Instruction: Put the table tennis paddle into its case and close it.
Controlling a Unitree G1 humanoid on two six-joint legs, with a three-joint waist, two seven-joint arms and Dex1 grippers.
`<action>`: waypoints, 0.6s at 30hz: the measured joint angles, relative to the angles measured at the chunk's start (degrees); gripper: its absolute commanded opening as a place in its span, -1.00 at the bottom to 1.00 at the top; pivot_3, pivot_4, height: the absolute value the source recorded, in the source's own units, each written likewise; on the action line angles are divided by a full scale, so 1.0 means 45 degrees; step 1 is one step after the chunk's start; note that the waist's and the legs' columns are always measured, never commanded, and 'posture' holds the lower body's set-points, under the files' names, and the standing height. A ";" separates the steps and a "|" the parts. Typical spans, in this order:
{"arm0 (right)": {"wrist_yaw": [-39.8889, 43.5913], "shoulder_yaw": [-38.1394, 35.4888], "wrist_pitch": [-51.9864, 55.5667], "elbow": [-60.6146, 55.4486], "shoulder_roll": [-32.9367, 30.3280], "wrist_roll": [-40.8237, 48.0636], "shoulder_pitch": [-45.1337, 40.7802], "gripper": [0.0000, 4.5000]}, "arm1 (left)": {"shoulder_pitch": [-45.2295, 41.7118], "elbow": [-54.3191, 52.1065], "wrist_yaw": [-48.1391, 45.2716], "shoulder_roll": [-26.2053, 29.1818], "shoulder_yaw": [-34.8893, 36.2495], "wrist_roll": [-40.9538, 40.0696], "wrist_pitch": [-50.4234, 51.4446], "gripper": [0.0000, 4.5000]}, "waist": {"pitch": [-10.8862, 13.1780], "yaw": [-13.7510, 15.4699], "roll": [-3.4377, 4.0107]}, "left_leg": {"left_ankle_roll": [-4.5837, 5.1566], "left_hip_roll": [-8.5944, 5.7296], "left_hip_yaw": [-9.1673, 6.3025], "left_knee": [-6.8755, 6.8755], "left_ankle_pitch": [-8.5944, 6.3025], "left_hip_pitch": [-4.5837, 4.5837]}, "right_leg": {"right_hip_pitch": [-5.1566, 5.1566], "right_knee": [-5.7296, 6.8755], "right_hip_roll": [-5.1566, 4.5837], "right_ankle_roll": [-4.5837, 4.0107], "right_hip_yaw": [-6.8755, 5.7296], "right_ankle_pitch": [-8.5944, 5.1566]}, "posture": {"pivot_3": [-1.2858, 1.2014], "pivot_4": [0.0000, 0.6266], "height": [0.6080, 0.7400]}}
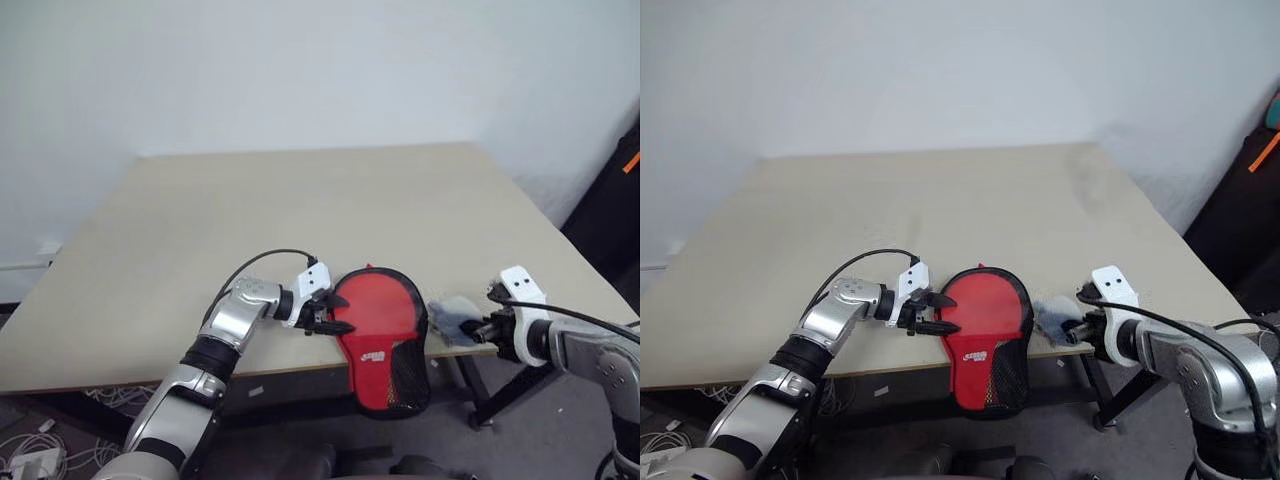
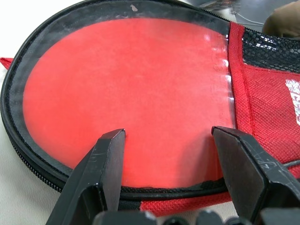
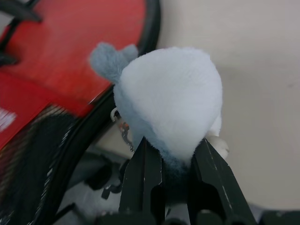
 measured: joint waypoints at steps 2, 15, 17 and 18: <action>0.0325 -0.0059 -0.0220 -0.0813 -0.0665 0.0243 0.0823 -0.93 | -0.0130 0.0421 -0.0050 -0.0136 -0.0008 0.0000 -0.0327 0.39 | -0.0004 0.0070 0.0003 | 0.0013 -0.0002 -0.0005 0.0003 -0.0008 -0.0009 | 0.0011 -0.0036 -0.0012 0.0005 -0.0016 0.0000 | 0.03 -1.00 1.00; 0.3033 -0.0914 -0.4064 -0.3462 -0.4590 0.0576 0.6699 -0.94 | -0.1589 0.5445 0.0330 -0.0939 0.0203 0.0017 -0.4292 0.39 | -0.0107 0.0365 -0.0100 | 0.0072 -0.0002 0.0025 0.0051 -0.0056 0.0010 | 0.0090 -0.0085 -0.0071 0.0112 -0.0050 -0.0048 | 0.03 -1.00 1.00; 0.3347 -0.1224 -0.4715 -0.3535 -0.4682 0.0537 0.7178 -0.94 | -0.1702 0.5758 0.0367 -0.1031 0.0229 0.0017 -0.4497 0.39 | -0.0110 0.0392 -0.0102 | 0.0076 -0.0002 0.0026 0.0053 -0.0060 0.0009 | 0.0097 -0.0089 -0.0077 0.0109 -0.0055 -0.0054 | 0.03 -1.00 1.00; 0.3467 -0.1307 -0.4924 -0.3613 -0.4685 0.0546 0.7300 -0.94 | -0.1745 0.5865 0.0381 -0.1048 0.0242 0.0017 -0.4548 0.39 | -0.0113 0.0398 -0.0108 | 0.0077 -0.0002 0.0025 0.0053 -0.0060 0.0009 | 0.0099 -0.0092 -0.0077 0.0111 -0.0058 -0.0054 | 0.03 -1.00 1.00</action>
